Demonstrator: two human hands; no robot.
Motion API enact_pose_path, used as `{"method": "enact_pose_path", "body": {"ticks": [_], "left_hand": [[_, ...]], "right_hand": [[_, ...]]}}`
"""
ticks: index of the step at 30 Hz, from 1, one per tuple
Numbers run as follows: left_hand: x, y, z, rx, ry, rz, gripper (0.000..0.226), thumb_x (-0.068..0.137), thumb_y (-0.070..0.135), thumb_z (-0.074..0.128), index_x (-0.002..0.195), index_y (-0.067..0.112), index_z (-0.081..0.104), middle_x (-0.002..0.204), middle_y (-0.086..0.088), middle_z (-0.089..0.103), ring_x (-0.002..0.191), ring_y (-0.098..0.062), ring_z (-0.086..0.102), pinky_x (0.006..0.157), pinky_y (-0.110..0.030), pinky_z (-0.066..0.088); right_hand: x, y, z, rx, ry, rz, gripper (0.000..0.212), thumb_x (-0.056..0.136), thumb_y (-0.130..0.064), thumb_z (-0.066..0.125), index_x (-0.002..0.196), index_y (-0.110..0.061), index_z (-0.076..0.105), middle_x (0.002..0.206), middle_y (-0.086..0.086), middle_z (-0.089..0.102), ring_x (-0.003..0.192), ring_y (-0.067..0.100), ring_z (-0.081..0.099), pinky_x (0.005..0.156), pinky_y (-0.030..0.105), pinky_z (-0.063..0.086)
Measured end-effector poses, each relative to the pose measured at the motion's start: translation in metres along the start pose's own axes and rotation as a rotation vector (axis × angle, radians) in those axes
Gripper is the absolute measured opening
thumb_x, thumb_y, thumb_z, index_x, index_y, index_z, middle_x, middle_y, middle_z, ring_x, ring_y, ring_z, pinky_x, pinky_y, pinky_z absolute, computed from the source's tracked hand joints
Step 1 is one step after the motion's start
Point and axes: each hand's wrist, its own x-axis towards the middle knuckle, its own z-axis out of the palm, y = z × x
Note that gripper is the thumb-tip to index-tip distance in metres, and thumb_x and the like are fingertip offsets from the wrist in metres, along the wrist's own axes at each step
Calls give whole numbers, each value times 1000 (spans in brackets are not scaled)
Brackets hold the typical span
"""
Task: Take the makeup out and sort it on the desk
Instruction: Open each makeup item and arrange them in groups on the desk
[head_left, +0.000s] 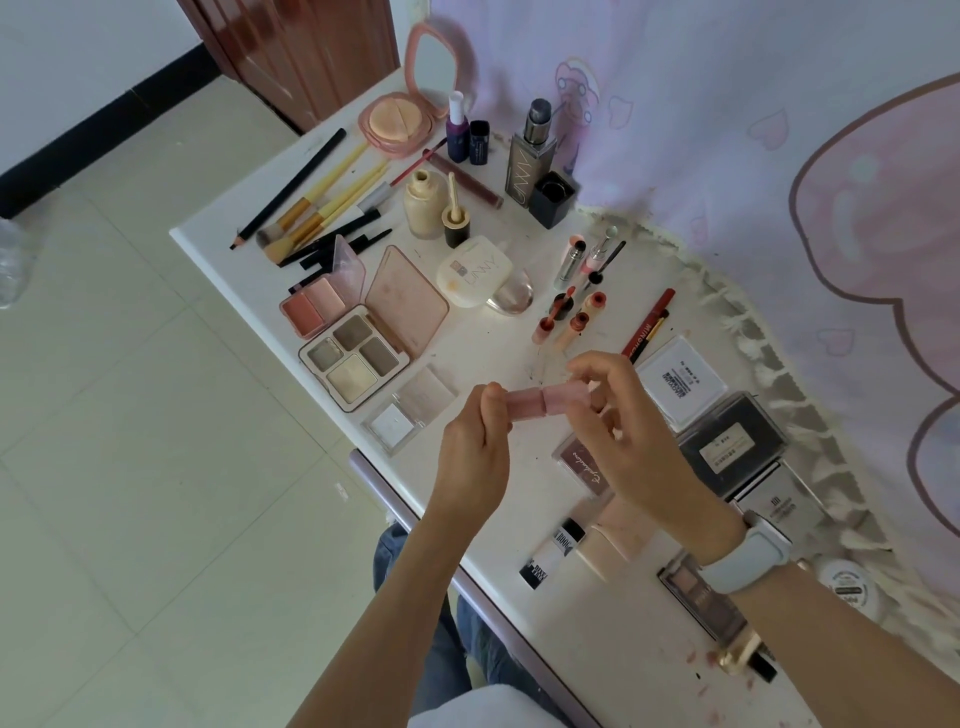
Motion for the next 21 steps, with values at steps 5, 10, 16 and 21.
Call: {"method": "enact_pose_path", "body": {"ticks": [5,10,16,21], "left_hand": [[-5,-1,5,42,-6,20,32,100,25,26,74,27,45,60,10,54,56,-4,44,58,-29,40],[0,-2,5,-32,4,-82,46,99,32,21,86,2,53,85,-21,62,60,-14,43,66,-38,41],[1,1,3,67,-12,-43,34,99,26,24,68,20,37,60,-2,41,53,-9,34,57,-33,35],[2,1,3,52,-15,-35,34,99,30,23,70,21,40,61,0,45,53,-8,36,57,-31,36]], "right_hand": [[4,2,-1,-59,17,138,13,94,-31,44,89,-20,50,57,-11,52,48,-1,50,51,12,39],[-1,-1,-2,-84,-67,-72,14,92,-15,51,105,-16,46,92,-6,47,63,0,48,58,10,40],[4,3,-5,-106,0,95,12,94,-26,45,99,-16,48,70,-6,50,53,-1,51,52,14,39],[3,1,-8,-81,-87,-19,17,92,-12,51,107,-15,45,103,-1,46,72,-4,52,58,9,41]]}}
